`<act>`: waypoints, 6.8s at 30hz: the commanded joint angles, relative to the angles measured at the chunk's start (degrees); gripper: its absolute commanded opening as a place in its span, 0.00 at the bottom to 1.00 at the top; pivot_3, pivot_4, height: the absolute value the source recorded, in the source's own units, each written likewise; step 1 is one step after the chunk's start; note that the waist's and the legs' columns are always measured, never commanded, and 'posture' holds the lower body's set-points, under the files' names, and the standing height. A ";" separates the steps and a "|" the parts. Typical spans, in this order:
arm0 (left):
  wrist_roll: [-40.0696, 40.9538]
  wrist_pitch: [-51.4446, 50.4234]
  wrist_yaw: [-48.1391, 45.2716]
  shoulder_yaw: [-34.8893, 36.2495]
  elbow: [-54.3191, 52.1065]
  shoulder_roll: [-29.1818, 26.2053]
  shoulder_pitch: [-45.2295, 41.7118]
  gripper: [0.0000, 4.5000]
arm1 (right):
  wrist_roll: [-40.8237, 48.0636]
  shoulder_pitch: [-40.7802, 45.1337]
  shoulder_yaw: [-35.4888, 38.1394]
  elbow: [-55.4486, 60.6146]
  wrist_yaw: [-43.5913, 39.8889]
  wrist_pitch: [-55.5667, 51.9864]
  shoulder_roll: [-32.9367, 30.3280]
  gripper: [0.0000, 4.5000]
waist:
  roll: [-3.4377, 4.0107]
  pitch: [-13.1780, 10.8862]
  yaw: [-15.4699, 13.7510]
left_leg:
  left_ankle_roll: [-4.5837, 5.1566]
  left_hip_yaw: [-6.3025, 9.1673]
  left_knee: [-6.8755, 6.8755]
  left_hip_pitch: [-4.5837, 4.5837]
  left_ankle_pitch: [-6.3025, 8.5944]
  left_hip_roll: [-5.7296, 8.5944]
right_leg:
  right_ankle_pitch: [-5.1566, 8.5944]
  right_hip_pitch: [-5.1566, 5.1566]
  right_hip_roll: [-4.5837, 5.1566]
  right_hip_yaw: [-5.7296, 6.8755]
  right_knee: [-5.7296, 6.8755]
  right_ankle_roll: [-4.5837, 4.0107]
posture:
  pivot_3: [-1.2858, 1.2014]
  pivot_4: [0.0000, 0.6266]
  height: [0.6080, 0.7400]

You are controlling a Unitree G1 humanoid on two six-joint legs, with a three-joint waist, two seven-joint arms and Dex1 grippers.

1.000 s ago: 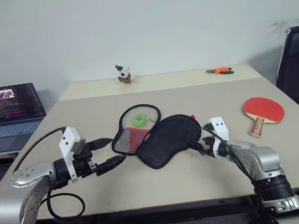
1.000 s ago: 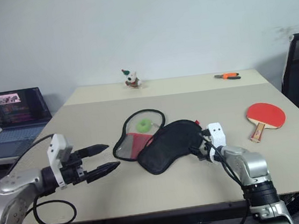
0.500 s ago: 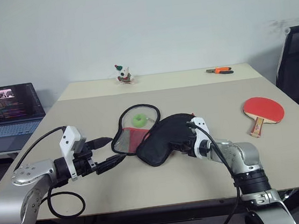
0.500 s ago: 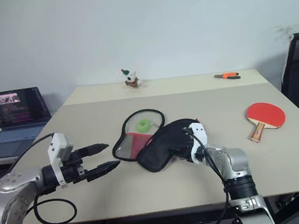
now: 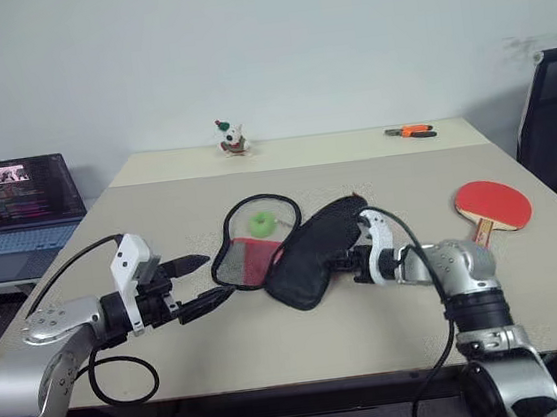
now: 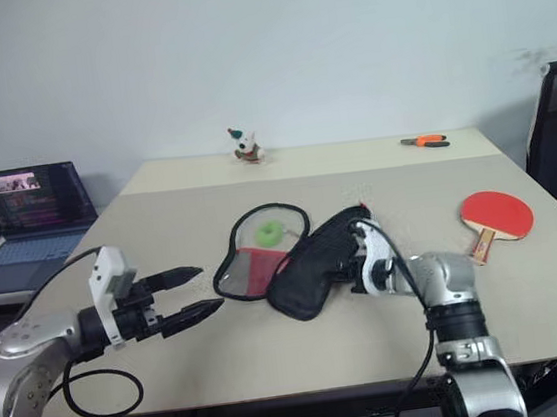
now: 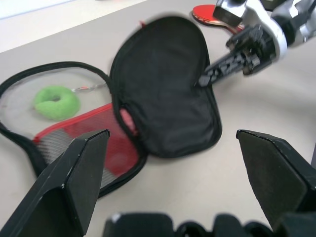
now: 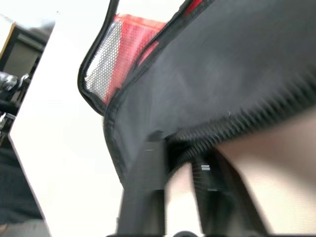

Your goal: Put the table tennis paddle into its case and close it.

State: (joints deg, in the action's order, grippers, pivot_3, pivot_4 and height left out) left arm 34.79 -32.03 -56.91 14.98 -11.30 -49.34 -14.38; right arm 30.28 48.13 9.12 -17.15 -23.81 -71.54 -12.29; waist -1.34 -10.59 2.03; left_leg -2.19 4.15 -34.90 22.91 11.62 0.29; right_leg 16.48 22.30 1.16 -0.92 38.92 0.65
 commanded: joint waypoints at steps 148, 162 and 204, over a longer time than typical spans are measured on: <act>-4.29 4.39 -2.48 -7.07 2.61 6.45 -11.41 1.00 | -16.28 -12.75 7.19 25.04 21.17 12.62 -8.42 0.25 | 0.06 -0.22 1.10 | 0.02 -0.36 -0.09 -0.01 -0.01 0.04 | 0.00 0.07 -0.06 -0.20 0.07 0.50 | 0.52 0.24 1.00; -3.51 3.75 -2.51 -5.28 2.10 4.89 -10.16 1.00 | -14.71 -10.47 2.43 31.45 29.19 4.52 14.41 0.25 | 0.10 -0.25 0.78 | 0.01 0.00 0.03 0.10 -0.01 0.03 | -0.04 0.12 -0.02 -0.07 0.05 0.03 | 0.52 0.24 1.00; 1.19 -0.60 -5.56 -2.48 0.22 2.01 -7.75 1.00 | -7.16 -12.47 -1.98 33.85 12.66 0.48 2.21 0.90 | 0.10 -0.25 0.82 | 0.02 0.01 0.02 0.10 -0.01 0.03 | -0.02 0.10 -0.02 -0.03 0.04 0.04 | 0.52 0.24 1.00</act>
State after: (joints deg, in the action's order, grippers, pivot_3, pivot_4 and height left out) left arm 33.55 -31.28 -60.84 9.22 -8.95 -45.16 -22.48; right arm 20.93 36.21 7.56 12.74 -7.25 -70.75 -7.74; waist -1.24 -10.84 2.85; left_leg -2.17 4.16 -34.87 23.01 11.61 0.30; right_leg 16.51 22.40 1.14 -0.94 38.95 0.78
